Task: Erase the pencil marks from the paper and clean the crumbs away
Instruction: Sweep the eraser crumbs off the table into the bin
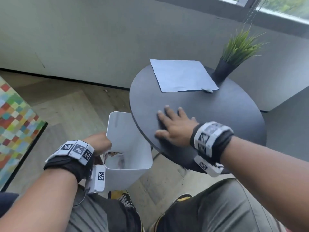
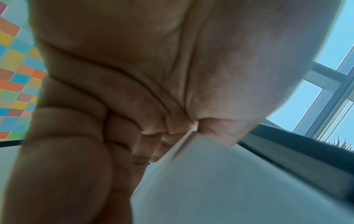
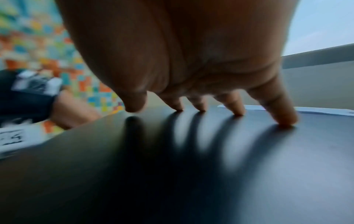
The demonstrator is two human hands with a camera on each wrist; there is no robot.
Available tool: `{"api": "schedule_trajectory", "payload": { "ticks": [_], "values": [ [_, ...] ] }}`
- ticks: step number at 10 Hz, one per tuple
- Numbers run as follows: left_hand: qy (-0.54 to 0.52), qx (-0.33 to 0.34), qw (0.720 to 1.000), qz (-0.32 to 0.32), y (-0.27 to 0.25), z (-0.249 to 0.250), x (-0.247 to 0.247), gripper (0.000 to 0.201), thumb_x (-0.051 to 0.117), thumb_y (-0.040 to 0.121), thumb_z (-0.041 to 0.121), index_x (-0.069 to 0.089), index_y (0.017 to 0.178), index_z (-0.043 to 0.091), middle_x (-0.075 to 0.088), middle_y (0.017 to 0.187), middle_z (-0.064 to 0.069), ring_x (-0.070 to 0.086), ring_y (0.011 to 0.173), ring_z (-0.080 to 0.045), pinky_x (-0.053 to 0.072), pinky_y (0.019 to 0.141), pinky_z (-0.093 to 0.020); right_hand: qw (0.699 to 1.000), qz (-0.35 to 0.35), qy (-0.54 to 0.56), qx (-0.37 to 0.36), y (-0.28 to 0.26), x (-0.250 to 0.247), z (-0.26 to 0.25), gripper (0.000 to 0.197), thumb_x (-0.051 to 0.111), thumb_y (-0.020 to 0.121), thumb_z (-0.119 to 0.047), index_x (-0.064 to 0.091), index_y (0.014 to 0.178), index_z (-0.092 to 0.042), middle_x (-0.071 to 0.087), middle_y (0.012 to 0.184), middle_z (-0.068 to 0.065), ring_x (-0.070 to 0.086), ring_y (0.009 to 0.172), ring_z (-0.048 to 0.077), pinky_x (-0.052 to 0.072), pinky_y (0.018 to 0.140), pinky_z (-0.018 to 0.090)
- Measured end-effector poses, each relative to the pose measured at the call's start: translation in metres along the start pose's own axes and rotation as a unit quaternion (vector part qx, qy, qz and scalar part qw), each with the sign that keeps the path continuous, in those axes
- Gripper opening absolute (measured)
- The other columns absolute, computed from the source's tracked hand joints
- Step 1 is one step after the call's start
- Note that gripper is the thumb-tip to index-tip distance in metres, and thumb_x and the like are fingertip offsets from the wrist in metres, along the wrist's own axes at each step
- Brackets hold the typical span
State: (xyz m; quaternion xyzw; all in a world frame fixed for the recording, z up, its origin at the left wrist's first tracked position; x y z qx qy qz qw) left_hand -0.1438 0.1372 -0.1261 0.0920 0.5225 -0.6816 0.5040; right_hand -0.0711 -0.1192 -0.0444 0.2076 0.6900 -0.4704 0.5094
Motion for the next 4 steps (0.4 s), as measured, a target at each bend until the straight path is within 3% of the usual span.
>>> {"api": "schedule_trajectory", "payload": {
  "ticks": [1, 2, 3, 4],
  "values": [
    [-0.009, -0.004, 1.0, 0.005, -0.002, 0.004, 0.006, 0.051, 0.049, 0.08, 0.033, 0.059, 0.125, 0.01, 0.064, 0.122, -0.012, 0.06, 0.111, -0.03, 0.048, 0.096, -0.035, 0.987, -0.042, 0.001, -0.156, -0.036, 0.006, -0.016, 0.065, 0.022, 0.091, -0.073, 0.017, 0.149, -0.046, 0.004, 0.162, -0.017, 0.001, 0.149, 0.021, 0.015, 0.114, 0.056],
    [0.02, -0.028, 0.999, 0.032, 0.006, 0.002, 0.012, 0.028, 0.05, 0.09, 0.025, 0.06, 0.114, 0.014, 0.063, 0.124, -0.013, 0.06, 0.108, -0.029, 0.046, 0.085, -0.028, 0.971, 0.019, 0.142, -0.19, -0.074, -0.003, 0.01, 0.053, 0.032, 0.093, -0.065, 0.044, 0.14, -0.042, 0.05, 0.137, -0.023, 0.042, 0.128, -0.002, 0.034, 0.108, 0.025],
    [0.054, -0.048, 0.997, 0.025, 0.029, -0.003, 0.012, 0.019, 0.05, 0.095, 0.019, 0.058, 0.112, 0.018, 0.062, 0.127, -0.015, 0.06, 0.113, -0.029, 0.041, 0.081, -0.026, 0.97, 0.069, 0.226, -0.054, -0.095, -0.007, 0.081, 0.024, 0.049, 0.092, -0.055, 0.059, 0.113, -0.049, 0.061, 0.11, -0.035, 0.055, 0.106, -0.013, 0.043, 0.097, 0.022],
    [0.095, -0.069, 0.993, 0.012, 0.058, -0.015, 0.004, 0.035, 0.047, 0.098, 0.012, 0.051, 0.133, 0.011, 0.059, 0.135, -0.013, 0.057, 0.121, -0.023, 0.036, 0.075, -0.021, 0.966, 0.019, 0.252, 0.049, -0.115, 0.0, 0.149, 0.022, 0.058, 0.089, -0.05, 0.058, 0.109, -0.059, 0.063, 0.096, -0.037, 0.063, 0.09, -0.008, 0.047, 0.085, 0.015]
  ]
}}
Point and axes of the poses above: each hand's wrist, its own y-axis towards the middle knuckle, its own x-axis out of the palm, z = x × y, the point moved 2 cm from there along y, towards the middle knuckle
